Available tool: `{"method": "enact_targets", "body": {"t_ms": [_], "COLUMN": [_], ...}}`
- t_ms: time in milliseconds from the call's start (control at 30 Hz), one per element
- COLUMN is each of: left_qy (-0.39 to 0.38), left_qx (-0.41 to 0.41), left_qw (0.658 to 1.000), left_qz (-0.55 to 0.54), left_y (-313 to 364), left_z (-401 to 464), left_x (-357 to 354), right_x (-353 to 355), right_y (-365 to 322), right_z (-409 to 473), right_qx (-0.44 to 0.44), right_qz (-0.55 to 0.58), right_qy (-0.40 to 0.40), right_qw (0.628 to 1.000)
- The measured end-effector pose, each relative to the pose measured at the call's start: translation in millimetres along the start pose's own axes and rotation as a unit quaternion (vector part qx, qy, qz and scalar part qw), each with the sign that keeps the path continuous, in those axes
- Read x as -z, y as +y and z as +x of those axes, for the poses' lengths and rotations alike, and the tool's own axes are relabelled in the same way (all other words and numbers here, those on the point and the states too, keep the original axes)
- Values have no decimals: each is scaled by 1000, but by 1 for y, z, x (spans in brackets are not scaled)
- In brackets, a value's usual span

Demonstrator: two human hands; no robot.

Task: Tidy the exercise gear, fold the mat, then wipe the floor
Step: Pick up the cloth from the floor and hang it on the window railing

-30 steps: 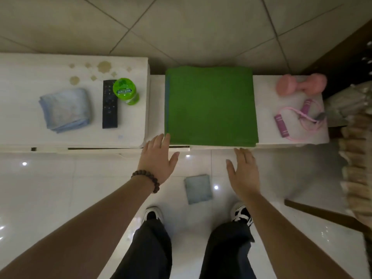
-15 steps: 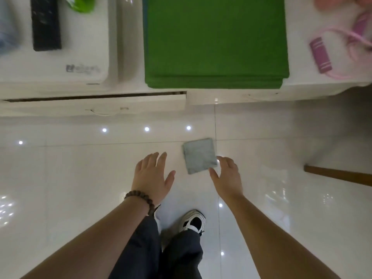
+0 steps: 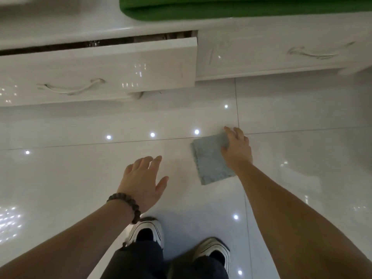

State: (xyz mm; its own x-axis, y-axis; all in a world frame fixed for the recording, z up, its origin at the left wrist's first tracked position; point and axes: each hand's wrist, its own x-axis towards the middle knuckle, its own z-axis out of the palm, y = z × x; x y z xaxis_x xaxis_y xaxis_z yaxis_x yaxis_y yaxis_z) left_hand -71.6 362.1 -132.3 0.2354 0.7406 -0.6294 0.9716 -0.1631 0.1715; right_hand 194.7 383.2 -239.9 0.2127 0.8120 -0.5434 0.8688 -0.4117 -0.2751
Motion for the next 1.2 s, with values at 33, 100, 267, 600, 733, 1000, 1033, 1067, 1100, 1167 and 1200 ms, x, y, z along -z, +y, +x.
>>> {"method": "enact_targets", "body": {"t_ms": [33, 100, 267, 600, 733, 1000, 1033, 1067, 1100, 1167, 1200], "left_qy": [2, 3, 9, 34, 60, 132, 141, 145, 147, 149, 151], "left_qx": [-2, -5, -11, -52, -93, -243, -274, -306, -334, -382, -405], "left_qw": [1000, 1000, 1000, 998, 993, 959, 950, 939, 930, 911, 901], "left_qz": [3, 7, 9, -21, -34, -57, -54, -51, -49, -40, -32], "left_y": [-3, -6, -1, 61, 97, 206, 222, 238, 256, 290, 307], "left_z": [2, 4, 1, -84, -139, -297, -316, -334, -351, -382, -397], "left_x": [-1, -1, 10, 123, 199, 396, 415, 432, 447, 468, 475], "right_x": [-4, -10, 0, 147, 242, 464, 487, 510, 530, 562, 575], "right_y": [0, -2, -9, -26, -32, -58, -59, -60, -59, -57, -54], "right_z": [5, 11, -5, -153, -234, -464, -492, -519, -545, -593, -616], "right_qx": [-8, -28, -17, 39, -21, -89, -94, -102, -111, -130, -143], "right_qz": [-5, -2, 83, 175, 199, 199, 190, 186, 185, 182, 181], "right_qy": [11, 33, 71, 152, 188, 250, 261, 272, 288, 340, 372], "right_qw": [1000, 999, 994, 972, 962, 944, 942, 939, 933, 914, 899]}}
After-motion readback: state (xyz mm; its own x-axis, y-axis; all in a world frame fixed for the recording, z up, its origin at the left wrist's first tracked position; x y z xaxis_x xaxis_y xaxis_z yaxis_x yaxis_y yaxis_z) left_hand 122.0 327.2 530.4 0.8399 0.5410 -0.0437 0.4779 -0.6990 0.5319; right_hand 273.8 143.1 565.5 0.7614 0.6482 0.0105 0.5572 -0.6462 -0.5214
